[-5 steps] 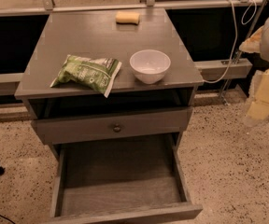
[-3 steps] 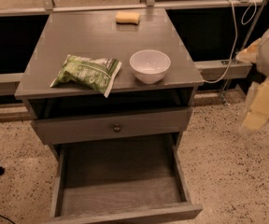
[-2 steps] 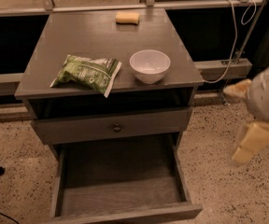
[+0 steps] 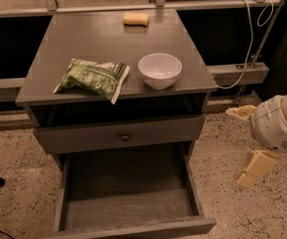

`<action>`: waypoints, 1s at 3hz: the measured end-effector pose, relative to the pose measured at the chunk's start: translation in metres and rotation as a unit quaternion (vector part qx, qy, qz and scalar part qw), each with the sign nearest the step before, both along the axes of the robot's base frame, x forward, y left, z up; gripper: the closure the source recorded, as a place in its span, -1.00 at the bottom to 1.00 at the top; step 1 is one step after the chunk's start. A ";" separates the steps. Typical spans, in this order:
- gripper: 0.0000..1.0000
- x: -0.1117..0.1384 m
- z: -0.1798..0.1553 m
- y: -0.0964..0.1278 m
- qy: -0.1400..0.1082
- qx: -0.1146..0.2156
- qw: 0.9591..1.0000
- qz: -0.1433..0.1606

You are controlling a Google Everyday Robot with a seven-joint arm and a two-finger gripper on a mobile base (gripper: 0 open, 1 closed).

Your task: Close middle drawer

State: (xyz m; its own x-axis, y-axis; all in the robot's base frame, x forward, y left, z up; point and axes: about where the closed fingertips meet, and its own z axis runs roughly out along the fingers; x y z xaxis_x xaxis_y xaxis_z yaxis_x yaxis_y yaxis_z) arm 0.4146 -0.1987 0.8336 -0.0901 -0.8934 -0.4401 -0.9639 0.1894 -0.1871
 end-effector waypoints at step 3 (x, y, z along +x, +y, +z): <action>-1.00 -0.031 -0.203 0.101 0.013 0.244 0.961 0.130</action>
Offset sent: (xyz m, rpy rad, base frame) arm -0.0486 0.1331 -0.2380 0.5432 -0.0792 0.3708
